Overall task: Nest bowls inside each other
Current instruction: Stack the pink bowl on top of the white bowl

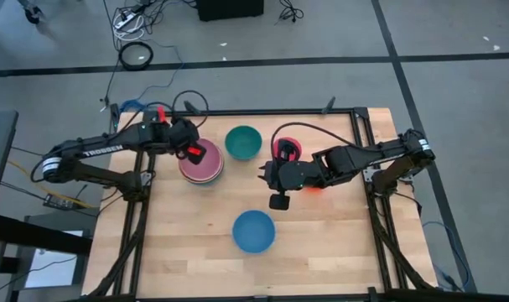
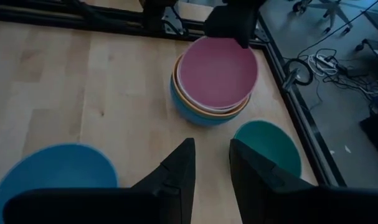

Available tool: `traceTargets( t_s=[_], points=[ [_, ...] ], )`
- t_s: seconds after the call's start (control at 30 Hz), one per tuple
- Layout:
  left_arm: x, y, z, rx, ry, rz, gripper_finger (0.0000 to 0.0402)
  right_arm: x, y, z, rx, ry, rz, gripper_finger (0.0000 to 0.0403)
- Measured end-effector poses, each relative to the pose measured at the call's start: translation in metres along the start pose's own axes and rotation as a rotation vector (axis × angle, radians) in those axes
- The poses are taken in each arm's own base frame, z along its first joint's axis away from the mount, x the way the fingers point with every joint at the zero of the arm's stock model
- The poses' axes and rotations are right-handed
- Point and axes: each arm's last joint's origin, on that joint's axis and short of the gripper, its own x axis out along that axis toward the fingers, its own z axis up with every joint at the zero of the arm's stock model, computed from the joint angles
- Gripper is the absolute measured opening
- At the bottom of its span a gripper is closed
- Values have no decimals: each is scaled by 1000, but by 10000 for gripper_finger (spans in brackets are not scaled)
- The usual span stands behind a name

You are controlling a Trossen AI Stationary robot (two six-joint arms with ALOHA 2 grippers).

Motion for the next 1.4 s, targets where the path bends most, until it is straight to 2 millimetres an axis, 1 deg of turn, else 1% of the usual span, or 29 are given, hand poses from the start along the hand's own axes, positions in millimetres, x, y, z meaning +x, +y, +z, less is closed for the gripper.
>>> traceTargets(
  t_s=[0.27,0.5,0.7,0.87,0.93,1.03,1.2,1.4],
  points=[
    [19,-4,-13,-13,95,8,152,0,0,0,1,0,-1,87],
    [19,-5,-11,-43,84,-1,152,1,-2,0,9,2,-5,87],
    [20,-3,-20,-54,193,26,152,2,-4,0,14,3,-10,87],
    [19,-3,-20,-43,183,35,152,3,-5,0,17,2,-12,87],
    [17,-2,-19,-41,177,42,152,3,-6,0,19,2,-14,87],
    [8,-3,-10,-44,136,16,152,4,-7,1,21,3,-17,87],
    [-5,-8,-3,-17,99,-36,152,5,-9,1,24,4,-22,87],
    [-5,-11,-3,-5,117,-65,152,6,-12,1,31,7,-31,87]
  ],
)
